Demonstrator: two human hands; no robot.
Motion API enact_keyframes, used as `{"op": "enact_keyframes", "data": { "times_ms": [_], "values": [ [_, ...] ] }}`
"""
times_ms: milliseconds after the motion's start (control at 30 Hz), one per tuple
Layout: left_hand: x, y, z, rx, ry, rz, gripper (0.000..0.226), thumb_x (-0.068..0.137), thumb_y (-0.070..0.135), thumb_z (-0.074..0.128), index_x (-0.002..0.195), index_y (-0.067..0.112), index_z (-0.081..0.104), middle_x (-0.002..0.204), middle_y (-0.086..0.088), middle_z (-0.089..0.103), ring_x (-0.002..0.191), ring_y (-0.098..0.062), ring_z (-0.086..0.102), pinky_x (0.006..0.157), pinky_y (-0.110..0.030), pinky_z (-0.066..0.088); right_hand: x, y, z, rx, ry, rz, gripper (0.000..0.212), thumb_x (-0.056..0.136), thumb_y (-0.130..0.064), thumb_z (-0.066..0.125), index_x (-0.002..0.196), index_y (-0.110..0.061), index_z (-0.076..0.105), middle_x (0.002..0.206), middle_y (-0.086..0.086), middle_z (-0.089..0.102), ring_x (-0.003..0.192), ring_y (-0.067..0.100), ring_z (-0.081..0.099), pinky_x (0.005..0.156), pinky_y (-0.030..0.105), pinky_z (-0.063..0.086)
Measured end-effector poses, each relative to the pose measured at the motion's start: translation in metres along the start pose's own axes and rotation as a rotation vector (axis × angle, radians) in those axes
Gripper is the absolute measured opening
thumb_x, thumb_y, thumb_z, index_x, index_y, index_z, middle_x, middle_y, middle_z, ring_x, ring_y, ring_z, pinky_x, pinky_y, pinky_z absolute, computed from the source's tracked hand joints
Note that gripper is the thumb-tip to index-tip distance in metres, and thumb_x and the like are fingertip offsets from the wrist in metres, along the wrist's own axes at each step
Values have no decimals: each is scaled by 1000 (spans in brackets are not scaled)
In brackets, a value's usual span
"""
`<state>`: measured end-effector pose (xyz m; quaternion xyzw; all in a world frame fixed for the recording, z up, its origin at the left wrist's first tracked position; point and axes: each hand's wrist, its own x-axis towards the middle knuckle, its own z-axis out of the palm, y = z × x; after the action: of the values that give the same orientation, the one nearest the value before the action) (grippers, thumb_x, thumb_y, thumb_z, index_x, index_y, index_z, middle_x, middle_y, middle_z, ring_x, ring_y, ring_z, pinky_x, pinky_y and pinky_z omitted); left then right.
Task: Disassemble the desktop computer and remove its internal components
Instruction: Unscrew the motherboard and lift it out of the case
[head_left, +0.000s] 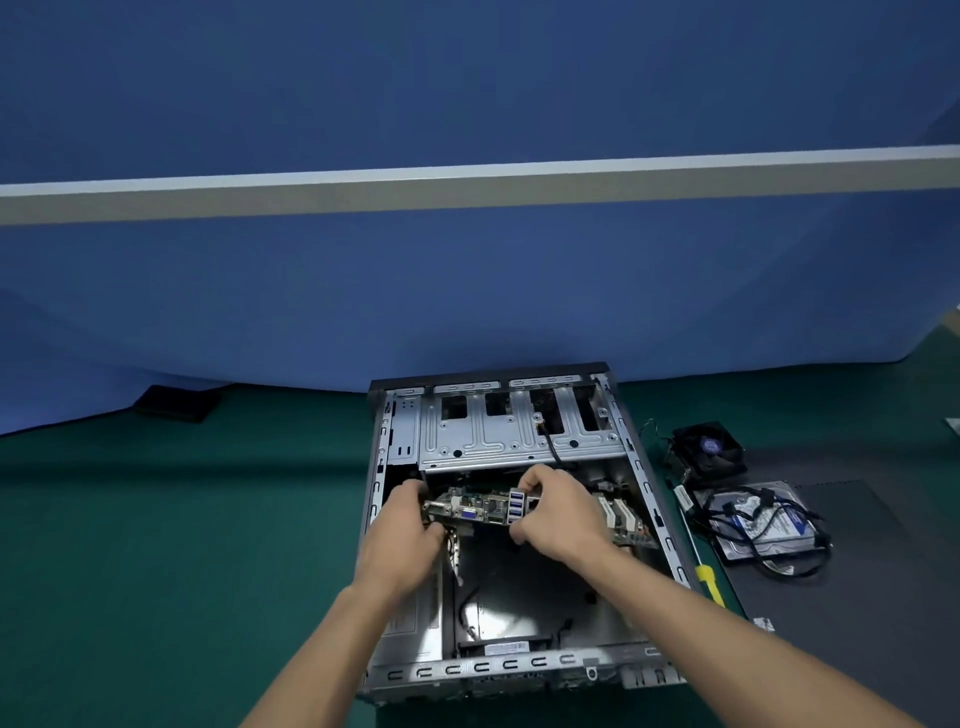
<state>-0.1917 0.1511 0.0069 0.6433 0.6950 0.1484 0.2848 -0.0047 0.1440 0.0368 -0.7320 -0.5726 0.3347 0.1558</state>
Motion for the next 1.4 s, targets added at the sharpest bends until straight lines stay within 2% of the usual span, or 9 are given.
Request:
{"op": "enact_keyframes", "data": {
  "times_ms": [167, 400, 533, 667, 800, 1000, 1100, 1200, 1400],
  "values": [
    [1, 8, 4, -79, 105, -100, 27, 89, 20, 55, 113, 19, 43, 79, 9, 55, 69, -8, 53, 55, -29, 36, 7, -10, -28, 31, -50, 8, 42, 56, -24, 78, 91, -29, 54, 76, -9, 58, 68, 13, 55, 56, 25, 43],
    [9, 23, -5, -228, 61, -216, 20, 89, 11, 53, 70, 14, 59, 69, 0, 59, 65, -13, 52, 53, -24, 37, 14, -32, -66, -14, -190, -103, 60, 63, -22, 75, 121, -19, 62, 112, -2, 66, 90, 13, 58, 80, 27, 49],
    [11, 24, -13, -262, 95, -272, 23, 84, 5, 52, 66, 13, 63, 70, -1, 62, 63, -15, 56, 50, -23, 37, 7, -49, -98, -52, -226, -216, 30, 62, -26, 76, 90, -17, 75, 72, -19, 65, 57, 0, 54, 53, 19, 42],
    [14, 31, -21, -810, 64, -433, 43, 85, -7, 44, 46, 10, 47, 48, -6, 46, 43, -18, 42, 47, -22, 32, -3, -67, -136, -37, -192, -316, 10, 63, -26, 76, 62, -20, 69, 48, -20, 51, 43, 1, 42, 47, 19, 30],
    [16, 49, -33, -1218, -94, -617, 22, 96, 14, 42, 82, -2, 47, 71, -12, 48, 56, -23, 46, 52, -37, 42, -21, -77, -181, -40, -264, -450, 10, 70, -19, 76, 68, -19, 66, 55, -11, 49, 52, 7, 41, 49, 17, 32],
    [28, 92, -40, -1676, -263, -833, 59, 94, 33, 50, 139, 2, 28, 132, -28, 45, 114, -43, 52, 84, -55, 50, -45, -70, -220, -275, -279, -512, 34, 66, -8, 79, 92, -23, 64, 87, -6, 63, 77, 13, 60, 71, 25, 48],
    [31, 104, -26, -1766, -291, -890, 62, 93, 32, 52, 137, -4, 27, 113, -31, 57, 96, -38, 63, 93, -37, 46, -51, -56, -228, -461, -211, -526, 39, 67, -7, 74, 99, -24, 59, 95, -10, 54, 89, 12, 52, 71, 24, 43],
    [34, 107, -10, -1684, -410, -834, 39, 94, 24, 47, 106, -13, 49, 77, -33, 63, 53, -40, 65, 65, -44, 54, -55, -35, -233, -674, -166, -533, 36, 74, -2, 57, 95, -29, 47, 100, -10, 46, 94, 12, 38, 76, 28, 40],
    [42, 96, 3, -1452, -577, -695, 26, 70, 13, 65, 90, -3, 61, 84, -29, 67, 64, -37, 67, 64, -49, 57, -50, 23, -241, -845, -136, -553, 34, 76, -3, 53, 95, -28, 41, 99, -12, 42, 89, 10, 32, 71, 25, 29]
  ]
}}
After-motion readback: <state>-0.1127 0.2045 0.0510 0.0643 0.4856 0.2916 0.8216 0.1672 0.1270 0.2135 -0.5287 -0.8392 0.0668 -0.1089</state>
